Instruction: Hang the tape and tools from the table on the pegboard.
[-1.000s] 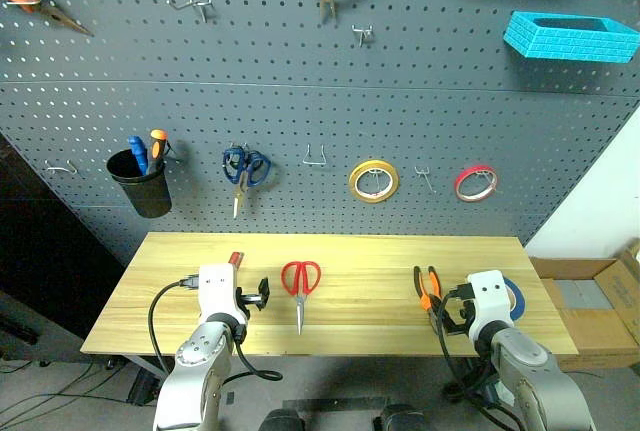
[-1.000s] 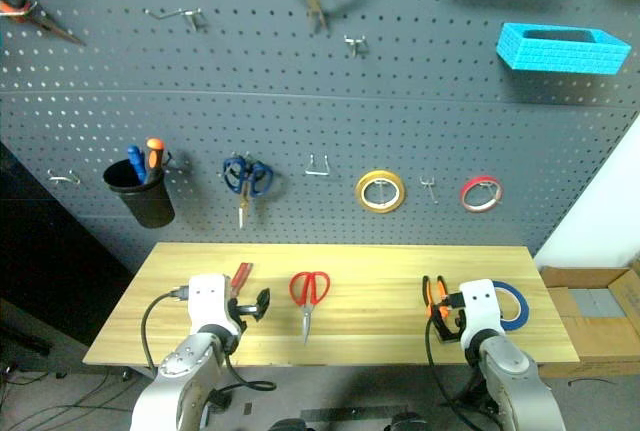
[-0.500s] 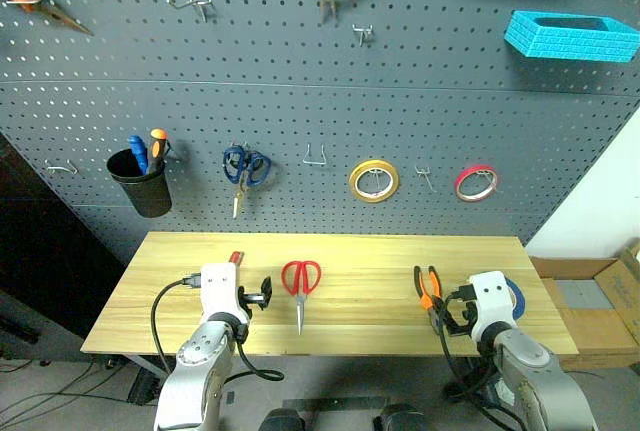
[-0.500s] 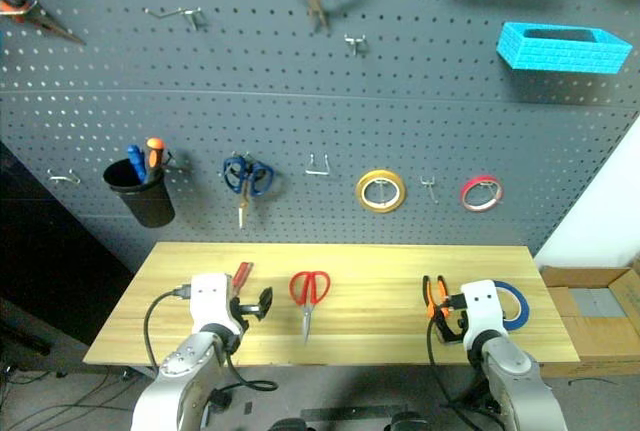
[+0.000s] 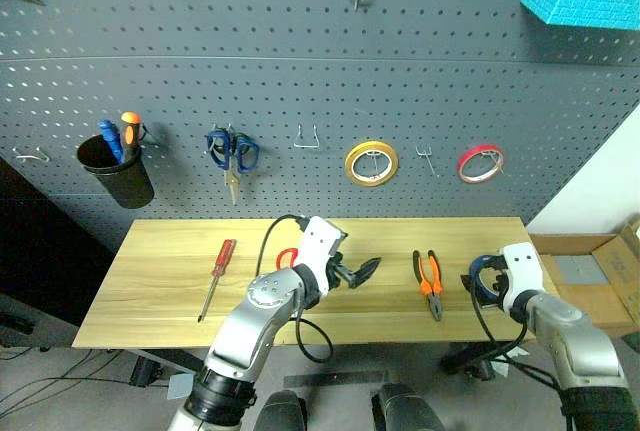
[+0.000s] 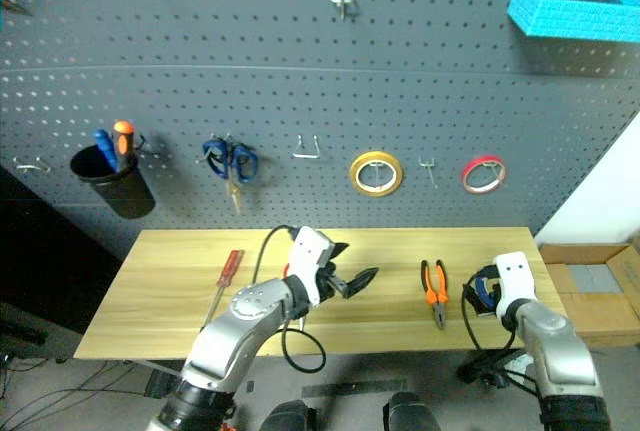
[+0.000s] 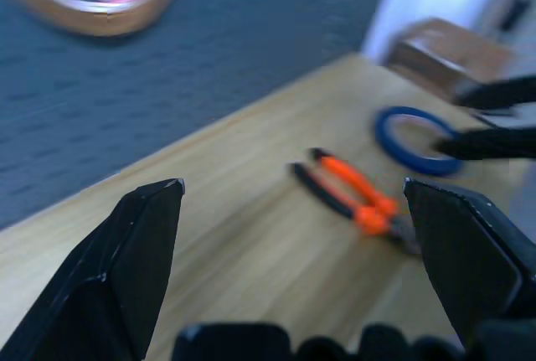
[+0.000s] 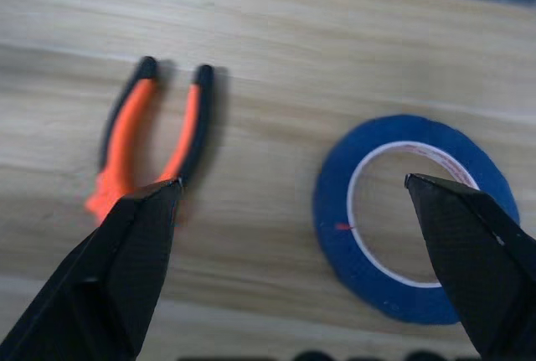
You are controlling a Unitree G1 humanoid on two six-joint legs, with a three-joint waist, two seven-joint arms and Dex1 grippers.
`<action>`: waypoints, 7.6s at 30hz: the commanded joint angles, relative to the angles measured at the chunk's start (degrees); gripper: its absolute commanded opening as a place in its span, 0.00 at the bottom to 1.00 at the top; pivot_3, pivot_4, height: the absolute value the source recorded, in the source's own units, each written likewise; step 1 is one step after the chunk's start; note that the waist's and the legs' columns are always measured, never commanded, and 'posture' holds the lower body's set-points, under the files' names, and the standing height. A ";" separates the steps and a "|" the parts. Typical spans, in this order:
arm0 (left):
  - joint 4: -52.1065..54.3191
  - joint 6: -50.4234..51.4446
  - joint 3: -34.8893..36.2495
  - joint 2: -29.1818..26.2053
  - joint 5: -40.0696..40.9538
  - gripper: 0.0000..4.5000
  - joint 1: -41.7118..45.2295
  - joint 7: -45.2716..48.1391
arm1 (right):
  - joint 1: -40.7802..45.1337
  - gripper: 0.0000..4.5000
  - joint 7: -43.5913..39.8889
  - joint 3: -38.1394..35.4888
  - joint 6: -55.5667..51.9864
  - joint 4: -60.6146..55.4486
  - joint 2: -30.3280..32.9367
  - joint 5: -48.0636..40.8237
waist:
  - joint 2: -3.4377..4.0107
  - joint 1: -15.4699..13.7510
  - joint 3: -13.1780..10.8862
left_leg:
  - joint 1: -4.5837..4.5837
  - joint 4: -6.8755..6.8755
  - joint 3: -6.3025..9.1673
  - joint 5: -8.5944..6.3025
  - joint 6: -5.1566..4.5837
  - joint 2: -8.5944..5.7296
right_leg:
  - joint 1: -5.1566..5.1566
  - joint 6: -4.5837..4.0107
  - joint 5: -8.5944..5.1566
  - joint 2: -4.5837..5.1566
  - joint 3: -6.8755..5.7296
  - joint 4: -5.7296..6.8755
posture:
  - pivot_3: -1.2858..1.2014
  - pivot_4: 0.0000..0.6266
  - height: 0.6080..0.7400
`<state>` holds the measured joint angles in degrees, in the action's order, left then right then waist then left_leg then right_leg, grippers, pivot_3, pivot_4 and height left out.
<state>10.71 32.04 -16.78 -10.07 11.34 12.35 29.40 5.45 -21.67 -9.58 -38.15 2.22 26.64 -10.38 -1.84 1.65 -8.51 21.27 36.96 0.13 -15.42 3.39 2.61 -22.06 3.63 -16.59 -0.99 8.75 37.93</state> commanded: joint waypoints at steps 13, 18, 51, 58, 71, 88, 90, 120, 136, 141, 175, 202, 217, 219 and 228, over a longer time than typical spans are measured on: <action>-6.77 -2.81 -8.19 4.77 -0.16 1.00 7.00 7.15 | 10.73 0.99 -4.30 -1.32 -2.18 14.39 2.42 -2.13 | 0.32 0.18 -6.09 | 0.72 0.10 0.33 -0.06 -0.11 -0.04 | -0.36 0.02 0.04 0.12 -0.27 -0.15 | 0.53 0.51 1.00; -5.81 -1.85 -9.30 5.05 0.04 1.00 6.46 7.31 | 10.61 0.99 -3.94 -1.76 -1.06 19.38 2.26 -1.90 | 0.33 0.17 -7.61 | 0.80 0.12 0.50 -0.06 -0.10 -0.06 | -0.36 0.02 0.04 0.17 -0.41 -0.13 | 0.53 0.55 1.00; 0.62 -4.32 -5.71 -0.19 -0.06 1.00 6.22 7.96 | 3.55 0.09 7.18 -1.84 1.52 -2.85 -1.97 1.83 | 0.90 0.13 -6.77 | 1.74 0.28 0.96 0.22 0.39 -0.06 | -1.13 0.06 0.07 0.24 -0.91 0.12 | 0.52 0.26 1.00; 13.44 -2.13 0.77 -5.19 1.00 1.00 0.88 4.66 | -6.98 0.09 12.15 9.97 6.92 -31.95 -2.59 12.43 | 1.51 0.22 -2.74 | 2.72 0.28 1.11 0.39 0.68 -0.06 | -2.24 0.00 0.06 0.27 -1.19 0.48 | 0.51 0.14 1.00; 9.09 -4.09 4.14 -0.78 -0.24 1.00 6.19 -1.15 | 0.46 0.09 14.50 14.97 34.27 -20.41 -1.27 23.42 | -0.12 1.47 1.85 | 0.83 1.06 1.26 0.54 0.31 -0.21 | -0.05 0.02 -0.12 0.26 -1.33 0.66 | 0.52 0.02 1.00; 2.97 -7.19 5.33 0.20 -0.98 1.00 11.42 -2.97 | 17.80 0.09 -5.04 13.83 34.02 0.98 -4.36 7.01 | 0.06 0.13 2.27 | 0.88 0.94 1.37 0.52 0.27 -0.17 | -0.15 -0.11 0.18 0.19 -1.38 0.83 | 0.54 0.04 1.00; 3.30 -6.99 5.30 -0.05 -1.02 1.00 11.20 -2.89 | 18.10 0.09 -6.19 13.59 31.76 1.60 -4.75 5.98 | 0.06 0.02 2.27 | 0.86 0.97 1.37 0.52 0.27 -0.18 | -0.14 -0.11 0.18 0.18 -1.38 0.92 | 0.55 0.04 1.00; 10.53 -2.05 -0.81 -2.96 -1.15 1.00 -9.84 -2.32 | 5.60 0.98 2.85 9.57 -13.54 -17.88 -7.08 5.04 | 0.26 0.27 0.00 | 0.58 1.00 1.37 0.52 0.22 -0.10 | -0.01 0.06 -0.08 0.15 -1.33 1.03 | 0.54 0.32 1.00; 14.95 2.46 -1.77 -3.04 -1.34 1.00 -12.50 -6.39 | 27.57 0.98 11.72 0.45 -32.77 6.81 -12.72 3.51 | 0.71 0.05 -5.76 | 2.06 0.90 1.57 0.45 -0.14 -0.09 | -1.29 -0.24 0.14 0.24 -1.56 0.97 | 0.54 0.48 1.00; 15.88 3.31 -1.31 -2.84 -1.14 1.00 -12.97 -7.13 | 26.88 0.98 9.69 5.32 -31.46 8.94 -11.59 4.49 | 0.71 0.19 -6.90 | 2.08 0.95 1.57 0.44 -0.15 -0.12 | -1.32 -0.24 0.14 0.28 -1.55 0.96 | 0.55 0.50 1.00; 30.35 6.70 6.69 -6.82 7.50 1.00 -20.32 -5.79 | 15.12 0.62 -3.91 15.97 -14.18 -19.41 -6.25 -0.25 | 0.30 0.01 -7.13 | 2.93 0.92 1.91 0.57 0.23 -0.03 | -2.12 -0.24 0.15 0.28 -1.85 1.03 | 0.57 0.25 1.00; 5.02 -6.92 13.71 -2.10 0.34 1.00 8.04 -13.53 | 54.65 0.62 10.75 13.07 42.63 21.06 -30.17 7.10 | 0.02 -6.32 1.37 | 2.56 0.86 2.80 1.19 1.10 -0.08 | -1.46 -0.70 0.51 0.15 -2.91 1.06 | 0.62 0.10 1.00; -9.21 -10.11 14.99 -4.42 -0.15 1.00 20.56 -8.66 | 65.48 0.62 15.91 10.54 55.98 44.31 -28.68 9.78 | 0.59 -6.27 -2.09 | 2.57 0.84 2.91 1.20 0.97 -0.04 | -1.47 -0.79 0.46 0.12 -3.02 1.12 | 0.63 0.34 1.00; -9.18 -9.84 14.92 -4.20 -0.09 1.00 20.69 -8.40 | 66.37 0.62 16.87 10.19 57.15 46.32 -28.06 10.02 | 0.65 -6.25 -2.74 | 2.58 0.85 2.95 1.21 0.96 -0.03 | -1.48 -0.80 0.46 0.12 -3.06 1.14 | 0.62 0.37 1.00; -7.79 -8.83 14.09 -3.42 0.00 1.00 19.33 -7.72 | 66.61 0.62 21.83 10.55 61.03 50.01 -24.15 14.65 | 0.55 -6.37 -4.25 | 2.57 0.91 3.16 1.55 0.56 -0.08 | -1.39 -0.91 0.56 0.15 -3.24 1.31 | 0.61 0.38 1.00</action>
<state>0.12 23.49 -2.37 -13.69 11.32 31.60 21.42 70.69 -3.43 3.38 22.34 52.92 -0.52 3.97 -1.29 -4.72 -12.76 23.84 37.87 3.29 -13.81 3.91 2.53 -23.45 2.73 -16.00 -0.85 5.51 39.24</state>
